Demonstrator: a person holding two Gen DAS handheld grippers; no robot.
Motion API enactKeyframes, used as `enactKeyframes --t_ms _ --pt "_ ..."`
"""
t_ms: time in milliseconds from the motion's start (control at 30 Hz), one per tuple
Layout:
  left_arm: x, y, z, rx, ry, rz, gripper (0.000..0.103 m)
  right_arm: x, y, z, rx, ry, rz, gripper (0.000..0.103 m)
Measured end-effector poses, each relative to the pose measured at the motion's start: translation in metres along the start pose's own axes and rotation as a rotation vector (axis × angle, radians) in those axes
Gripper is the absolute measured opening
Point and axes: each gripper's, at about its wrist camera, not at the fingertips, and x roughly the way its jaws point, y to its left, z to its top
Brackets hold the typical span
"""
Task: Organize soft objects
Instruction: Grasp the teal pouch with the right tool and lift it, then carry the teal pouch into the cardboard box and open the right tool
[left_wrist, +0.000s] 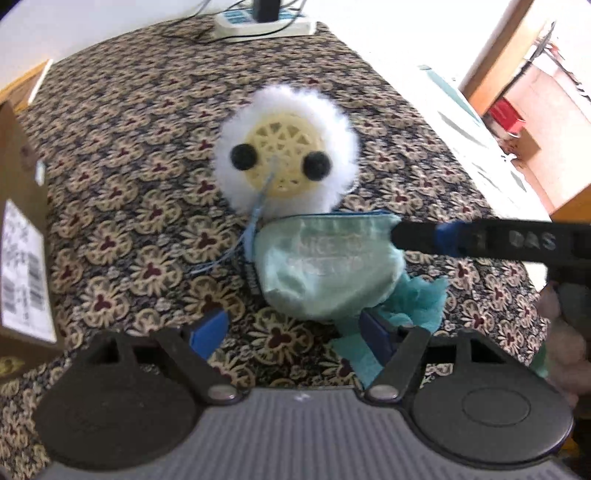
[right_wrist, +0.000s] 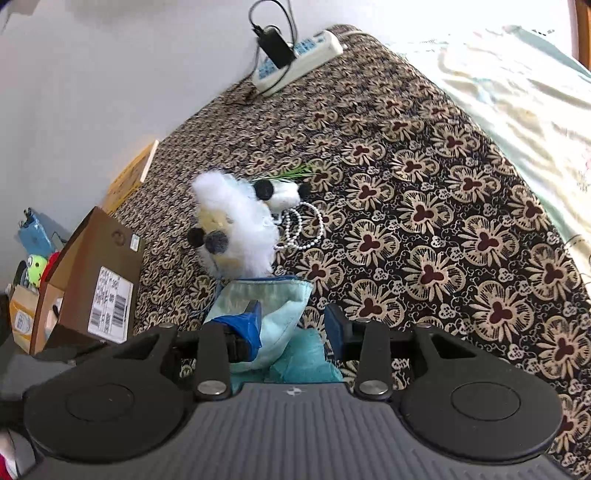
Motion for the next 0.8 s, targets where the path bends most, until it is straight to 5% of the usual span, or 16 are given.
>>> enactKeyframes --t_ms 367,533,800 --pt "0.017 0.006 0.005 0.028 -0.003 -0.056 0.067 0.027 0.028 0.007 -0.129 0.038 0.072 0.014" --pt "0.016 0.014 0.008 0.036 -0.035 -0.049 0.039 0.037 0.038 0.004 -0.207 0.057 0.082 0.004" --pt "0.003 0.01 0.004 0.076 -0.083 -0.08 0.021 0.03 0.046 -0.001 -0.227 0.055 0.108 0.0"
